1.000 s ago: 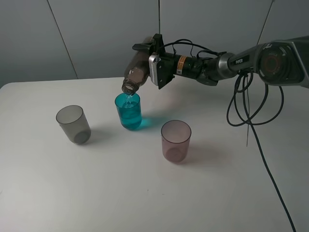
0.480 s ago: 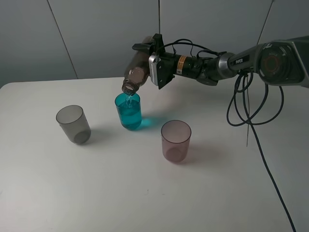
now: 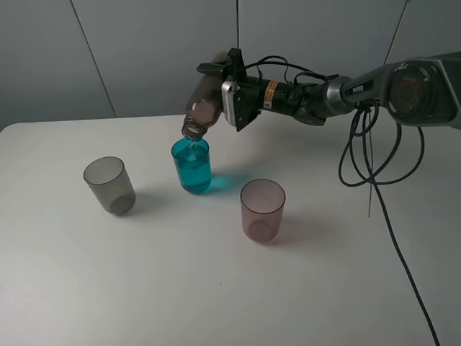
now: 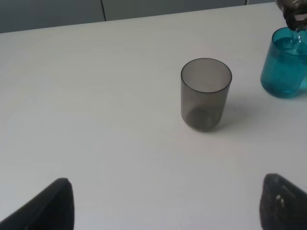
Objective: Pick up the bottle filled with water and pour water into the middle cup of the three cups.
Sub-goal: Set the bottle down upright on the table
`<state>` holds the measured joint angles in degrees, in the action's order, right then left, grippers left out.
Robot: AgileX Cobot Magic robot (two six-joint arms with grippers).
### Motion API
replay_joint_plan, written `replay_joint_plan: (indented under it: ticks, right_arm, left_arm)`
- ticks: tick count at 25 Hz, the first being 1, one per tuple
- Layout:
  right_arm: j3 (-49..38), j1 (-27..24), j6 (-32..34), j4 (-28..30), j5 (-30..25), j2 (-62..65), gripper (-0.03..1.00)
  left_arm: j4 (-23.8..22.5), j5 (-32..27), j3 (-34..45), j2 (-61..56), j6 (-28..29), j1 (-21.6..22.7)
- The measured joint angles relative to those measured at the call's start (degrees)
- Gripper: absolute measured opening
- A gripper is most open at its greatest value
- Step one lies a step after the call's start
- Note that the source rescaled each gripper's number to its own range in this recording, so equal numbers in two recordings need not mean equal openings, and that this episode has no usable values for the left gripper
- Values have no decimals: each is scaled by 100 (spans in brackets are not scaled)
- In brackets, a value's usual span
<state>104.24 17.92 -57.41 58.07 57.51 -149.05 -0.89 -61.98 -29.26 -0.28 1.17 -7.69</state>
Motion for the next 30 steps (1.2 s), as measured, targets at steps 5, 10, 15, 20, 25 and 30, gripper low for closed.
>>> replay_joint_plan:
  ticks: [5, 10, 15, 20, 25, 30]
  right_arm:
    - [0, 0, -24, 0, -3, 43, 0]
    - [0, 0, -47, 9, -13, 43, 0]
    - [0, 0, -13, 9, -25, 43, 0]
    - [-27, 0, 173, 9, -25, 43, 0]
    - [-295, 0, 670, -24, 71, 43, 0]
    - [-368, 0, 1895, -66, 225, 43, 0]
  left_arm:
    - [0, 0, 0, 0, 0, 0]
    - [0, 0, 0, 0, 0, 0]
    - [0, 0, 0, 0, 10, 0]
    - [0, 0, 0, 0, 10, 0]
    - [0, 0, 0, 0, 10, 0]
    - [0, 0, 0, 0, 10, 0]
